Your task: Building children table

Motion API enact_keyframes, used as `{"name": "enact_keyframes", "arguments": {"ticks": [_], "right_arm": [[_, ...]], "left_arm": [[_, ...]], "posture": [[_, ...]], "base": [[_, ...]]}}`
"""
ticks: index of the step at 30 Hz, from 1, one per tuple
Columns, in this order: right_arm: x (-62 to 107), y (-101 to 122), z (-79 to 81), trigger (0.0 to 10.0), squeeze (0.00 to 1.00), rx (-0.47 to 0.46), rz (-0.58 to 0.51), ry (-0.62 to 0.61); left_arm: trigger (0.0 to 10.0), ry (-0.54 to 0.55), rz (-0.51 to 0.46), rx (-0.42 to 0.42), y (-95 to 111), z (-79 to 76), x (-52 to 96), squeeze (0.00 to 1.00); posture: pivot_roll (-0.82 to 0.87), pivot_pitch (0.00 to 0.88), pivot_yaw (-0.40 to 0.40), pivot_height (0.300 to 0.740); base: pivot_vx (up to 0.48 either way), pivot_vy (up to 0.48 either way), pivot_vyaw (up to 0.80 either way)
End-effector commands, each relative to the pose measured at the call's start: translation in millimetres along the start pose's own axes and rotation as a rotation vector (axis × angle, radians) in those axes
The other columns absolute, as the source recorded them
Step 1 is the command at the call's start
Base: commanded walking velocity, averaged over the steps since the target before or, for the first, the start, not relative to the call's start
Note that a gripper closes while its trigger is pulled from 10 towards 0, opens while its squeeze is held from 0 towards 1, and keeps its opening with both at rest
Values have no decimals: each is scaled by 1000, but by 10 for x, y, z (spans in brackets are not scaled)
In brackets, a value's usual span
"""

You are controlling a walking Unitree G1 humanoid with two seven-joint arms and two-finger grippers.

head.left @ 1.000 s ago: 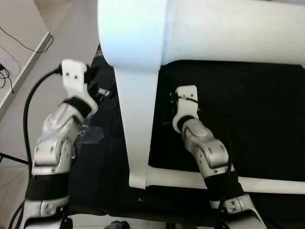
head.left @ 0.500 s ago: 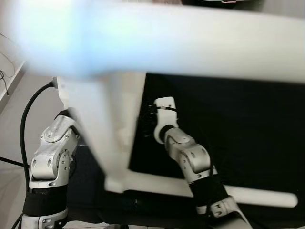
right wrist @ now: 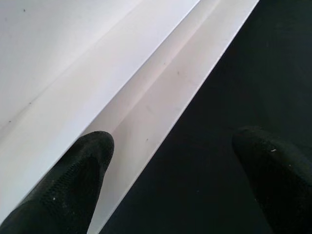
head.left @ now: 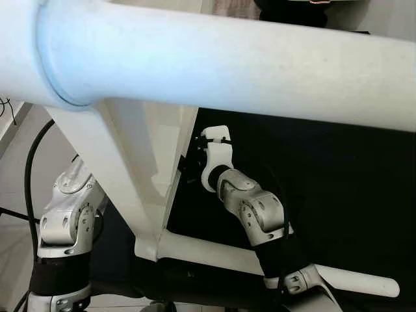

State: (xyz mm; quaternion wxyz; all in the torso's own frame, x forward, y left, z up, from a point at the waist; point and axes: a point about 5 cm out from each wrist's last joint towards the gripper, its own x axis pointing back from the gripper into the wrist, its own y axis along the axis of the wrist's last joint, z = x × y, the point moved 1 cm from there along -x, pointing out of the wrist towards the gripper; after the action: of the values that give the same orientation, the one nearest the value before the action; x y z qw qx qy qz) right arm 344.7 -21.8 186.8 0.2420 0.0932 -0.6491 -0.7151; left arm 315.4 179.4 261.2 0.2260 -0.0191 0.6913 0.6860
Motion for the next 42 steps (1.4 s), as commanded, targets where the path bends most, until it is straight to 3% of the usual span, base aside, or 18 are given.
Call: {"name": "enact_keyframes", "arguments": {"ticks": [1,4,5,6,10,13,14,16,19,20,22,23,24,25,27,34,35,42], "right_arm": [[-11,124,47,10000,0,2,-51,13],[126,100,-339,10000,0,73,-73,-86],[126,100,-339,10000,0,73,-73,-86],[303,56,-627,10000,0,89,-94,-139],[441,22,-824,10000,0,96,-113,-183],[700,-42,-1128,10000,0,85,-140,-270],[700,-42,-1128,10000,0,85,-140,-270],[852,-63,-1246,10000,0,82,-167,-288],[884,-79,-1233,10000,0,84,-171,-257],[907,-101,-1140,10000,0,115,-169,-160],[907,-101,-1140,10000,0,115,-169,-160],[1002,-134,-933,10000,0,216,-163,44],[1058,-145,-874,10000,0,224,-163,113],[1058,-145,-874,10000,0,224,-163,113],[1135,-128,-858,10000,0,209,-176,159],[1097,-146,-954,10000,0,165,-192,65],[1037,-177,-1004,10000,0,146,-189,-15],[988,-215,-1109,10000,0,113,-201,-156]], "left_arm": [[10000,7,11,-18,-1,21,26,0],[10000,73,23,-53,-8,145,82,0],[10000,73,23,-53,-8,145,82,0],[10000,174,43,-99,-22,344,209,0],[10000,247,59,-130,-32,492,332,0],[10000,382,88,-179,-9,778,613,0],[10000,382,88,-179,-9,778,613,0],[10000,471,112,-210,24,977,844,0],[10000,480,128,-196,6,990,916,0],[10000,408,165,-129,-88,861,957,0],[10000,408,165,-129,-88,861,957,0],[10000,271,232,-43,-271,557,1056,0],[10000,238,265,4,-366,426,1141,0],[10000,238,265,4,-366,426,1141,0],[10000,221,308,51,-480,277,1290,0],[10000,257,387,54,-596,157,1425,0],[10000,242,410,35,-625,91,1387,0],[10000,111,426,41,-639,-194,1193,0]], "posture": [[16,192,-13,740],[5,185,-9,740],[5,185,-9,740],[5,184,-4,740],[0,180,1,740],[5,174,8,740],[5,174,8,740],[17,163,10,740],[19,163,10,740],[22,160,12,740],[22,160,12,740],[18,156,20,740],[15,156,19,740],[15,156,19,740],[13,154,17,740],[33,144,8,740],[38,138,6,740],[35,127,9,740]], "base": [[0,0,0],[0,0,0],[0,0,0],[0,0,0],[0,0,0],[0,0,0],[0,0,0],[0,0,0],[0,0,0],[0,0,0],[0,0,0],[0,0,0],[0,0,0],[0,0,0],[0,0,494],[0,0,543],[0,0,0],[-36,0,0]]}}
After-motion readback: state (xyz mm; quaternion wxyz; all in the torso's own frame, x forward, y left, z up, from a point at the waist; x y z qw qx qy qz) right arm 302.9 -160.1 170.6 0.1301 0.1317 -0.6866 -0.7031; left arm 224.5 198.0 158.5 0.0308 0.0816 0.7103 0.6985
